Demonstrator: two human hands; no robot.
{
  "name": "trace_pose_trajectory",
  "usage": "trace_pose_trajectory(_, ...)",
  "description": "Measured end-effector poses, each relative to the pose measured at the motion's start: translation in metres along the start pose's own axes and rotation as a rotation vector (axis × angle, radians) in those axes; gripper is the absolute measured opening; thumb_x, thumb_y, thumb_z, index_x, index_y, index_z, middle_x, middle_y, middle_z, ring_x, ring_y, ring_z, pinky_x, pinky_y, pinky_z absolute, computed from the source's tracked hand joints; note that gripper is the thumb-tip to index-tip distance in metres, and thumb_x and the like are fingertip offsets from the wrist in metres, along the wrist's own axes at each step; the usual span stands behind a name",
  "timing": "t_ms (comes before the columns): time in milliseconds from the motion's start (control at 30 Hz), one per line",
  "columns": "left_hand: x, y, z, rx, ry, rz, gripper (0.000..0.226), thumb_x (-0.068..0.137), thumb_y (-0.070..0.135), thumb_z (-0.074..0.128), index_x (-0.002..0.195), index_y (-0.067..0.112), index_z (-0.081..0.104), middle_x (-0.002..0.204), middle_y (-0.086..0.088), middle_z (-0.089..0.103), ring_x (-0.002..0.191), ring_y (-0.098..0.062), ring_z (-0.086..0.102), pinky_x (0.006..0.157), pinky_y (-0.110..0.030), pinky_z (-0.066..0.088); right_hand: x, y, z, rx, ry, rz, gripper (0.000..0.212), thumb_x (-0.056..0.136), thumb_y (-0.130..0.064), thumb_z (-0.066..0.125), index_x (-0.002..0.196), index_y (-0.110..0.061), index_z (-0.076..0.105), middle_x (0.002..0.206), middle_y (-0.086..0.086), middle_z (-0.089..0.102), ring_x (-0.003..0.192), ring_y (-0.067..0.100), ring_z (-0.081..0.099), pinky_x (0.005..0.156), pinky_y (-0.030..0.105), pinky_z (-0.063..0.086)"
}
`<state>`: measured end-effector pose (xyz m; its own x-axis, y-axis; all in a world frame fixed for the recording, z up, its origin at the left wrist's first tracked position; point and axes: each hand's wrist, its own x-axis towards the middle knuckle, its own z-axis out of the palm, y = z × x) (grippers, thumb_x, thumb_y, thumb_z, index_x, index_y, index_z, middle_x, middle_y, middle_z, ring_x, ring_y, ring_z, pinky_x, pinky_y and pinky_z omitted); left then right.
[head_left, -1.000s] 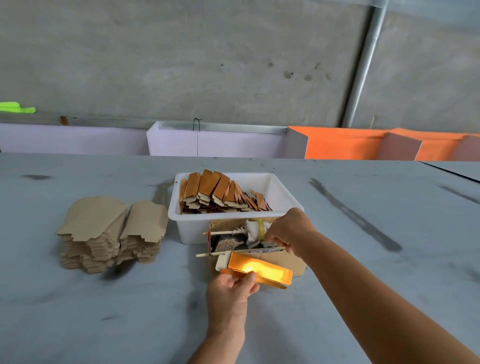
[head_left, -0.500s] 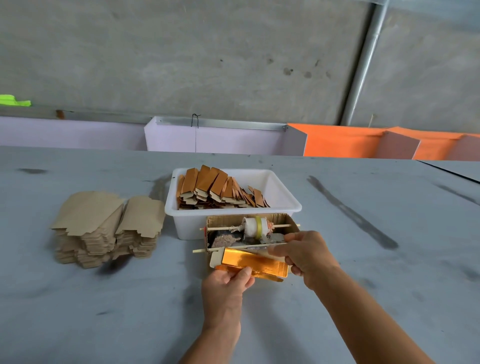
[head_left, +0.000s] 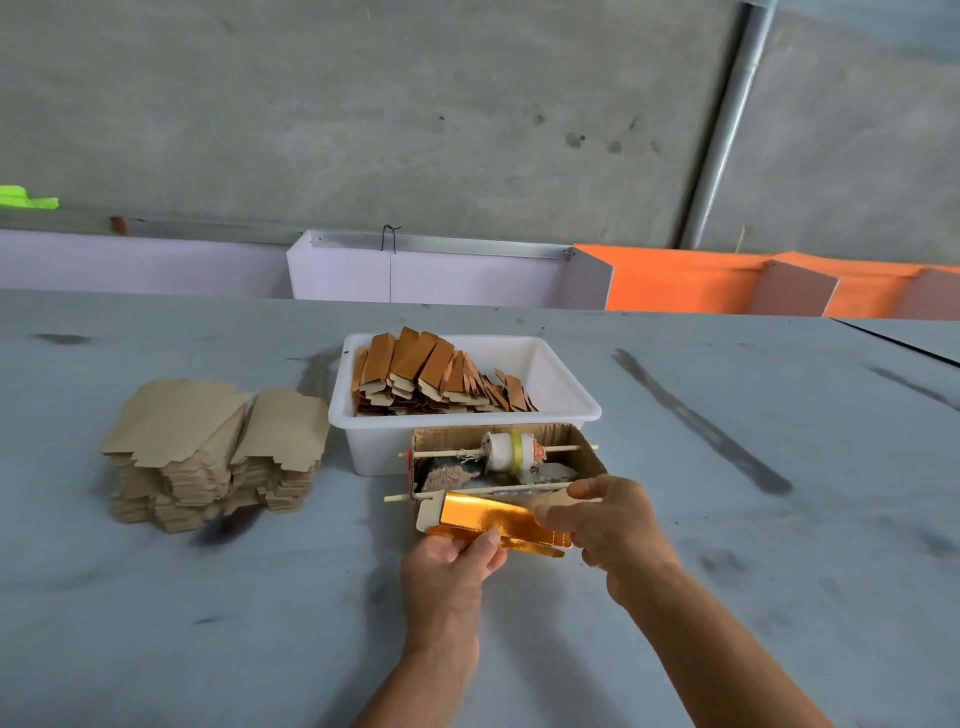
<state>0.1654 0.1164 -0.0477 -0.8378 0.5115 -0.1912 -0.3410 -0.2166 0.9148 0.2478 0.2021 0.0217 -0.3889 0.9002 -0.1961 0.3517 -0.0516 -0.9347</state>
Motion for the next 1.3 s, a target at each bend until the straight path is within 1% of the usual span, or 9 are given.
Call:
trace_pose_trajectory(200, 0.001, -0.001, 0.001, -0.021, 0.001, 0.010, 0.010, 0.078, -0.002, 0.070, 0.076, 0.008, 0.068, 0.067, 0.001, 0.073, 0.064, -0.012, 0.071, 0.051, -0.013, 0.050, -0.002, 0.007, 0.000, 0.040, 0.012, -0.022, 0.029, 0.069, -0.014, 0.083, 0.082, -0.015, 0.057, 0.081, 0.004, 0.057, 0.069, 0.014, 0.053, 0.049, 0.022, 0.038)
trace_pose_trajectory(333, -0.001, -0.001, 0.001, -0.047, -0.002, 0.002, 0.009, 0.078, -0.003, 0.070, 0.076, 0.006, 0.068, 0.067, -0.001, 0.073, 0.063, -0.014, 0.071, 0.052, -0.014, 0.051, -0.004, 0.011, 0.000, 0.075, 0.024, -0.051, 0.024, 0.070, -0.008, 0.081, 0.069, -0.015, 0.058, 0.071, 0.005, 0.057, 0.063, 0.013, 0.050, 0.049, 0.023, 0.036)
trace_pose_trajectory(500, -0.002, 0.001, 0.002, -0.085, 0.005, -0.028, 0.009, 0.077, -0.005, 0.071, 0.074, 0.003, 0.067, 0.067, -0.004, 0.072, 0.065, -0.018, 0.071, 0.052, -0.014, 0.051, -0.001, 0.015, 0.001, 0.086, 0.023, -0.043, 0.026, 0.069, -0.008, 0.082, 0.078, -0.013, 0.058, 0.077, 0.005, 0.056, 0.065, 0.014, 0.050, 0.049, 0.023, 0.035)
trace_pose_trajectory(667, -0.002, 0.005, 0.002, -0.091, 0.014, -0.047, 0.008, 0.076, -0.005, 0.071, 0.073, 0.001, 0.066, 0.065, -0.005, 0.072, 0.061, -0.017, 0.071, 0.052, -0.016, 0.053, 0.004, 0.019, 0.004, 0.108, 0.008, -0.011, 0.024, 0.068, -0.006, 0.082, 0.077, -0.011, 0.059, 0.071, 0.005, 0.053, 0.059, 0.013, 0.045, 0.047, 0.022, 0.034)
trace_pose_trajectory(767, 0.000, 0.006, 0.003, -0.099, 0.031, -0.069, 0.009, 0.075, -0.006, 0.072, 0.073, -0.001, 0.065, 0.062, -0.004, 0.071, 0.059, -0.017, 0.071, 0.050, -0.016, 0.052, 0.006, 0.021, 0.003, 0.129, 0.000, 0.005, 0.023, 0.068, -0.004, 0.081, 0.080, -0.007, 0.062, 0.070, 0.005, 0.053, 0.056, 0.012, 0.043, 0.046, 0.022, 0.033)
trace_pose_trajectory(900, 0.001, 0.009, 0.004, -0.144, 0.045, -0.085, 0.013, 0.074, -0.010, 0.070, 0.072, 0.001, 0.064, 0.058, -0.002, 0.070, 0.056, -0.015, 0.069, 0.049, -0.018, 0.053, 0.009, 0.021, 0.003, 0.129, 0.006, 0.006, 0.024, 0.068, -0.004, 0.081, 0.073, -0.011, 0.058, 0.068, 0.005, 0.052, 0.057, 0.012, 0.043, 0.046, 0.022, 0.033)
trace_pose_trajectory(1033, 0.001, 0.011, 0.005, -0.167, 0.054, -0.095, 0.016, 0.073, -0.013, 0.069, 0.072, 0.002, 0.063, 0.055, -0.001, 0.068, 0.054, -0.015, 0.069, 0.048, -0.019, 0.053, 0.012, 0.021, 0.003, 0.141, 0.003, 0.033, 0.027, 0.069, -0.002, 0.081, 0.073, -0.012, 0.055, 0.066, 0.005, 0.050, 0.054, 0.013, 0.041, 0.043, 0.021, 0.032)
trace_pose_trajectory(1167, 0.000, 0.012, 0.004, -0.171, 0.049, -0.119, 0.013, 0.071, -0.013, 0.071, 0.071, -0.004, 0.062, 0.057, -0.006, 0.067, 0.054, -0.017, 0.069, 0.049, -0.020, 0.054, 0.012, 0.020, 0.003, 0.157, -0.024, 0.078, 0.025, 0.072, -0.003, 0.078, 0.076, -0.010, 0.055, 0.064, 0.007, 0.049, 0.052, 0.014, 0.037, 0.041, 0.022, 0.032)
trace_pose_trajectory(1300, 0.000, 0.012, 0.003, -0.172, 0.036, -0.142, 0.012, 0.072, -0.013, 0.069, 0.069, -0.004, 0.063, 0.062, -0.010, 0.066, 0.054, -0.020, 0.068, 0.053, -0.024, 0.057, 0.012, 0.019, 0.001, 0.147, -0.031, 0.099, 0.027, 0.072, 0.001, 0.077, 0.072, -0.011, 0.053, 0.064, 0.008, 0.049, 0.052, 0.015, 0.037, 0.041, 0.022, 0.032)
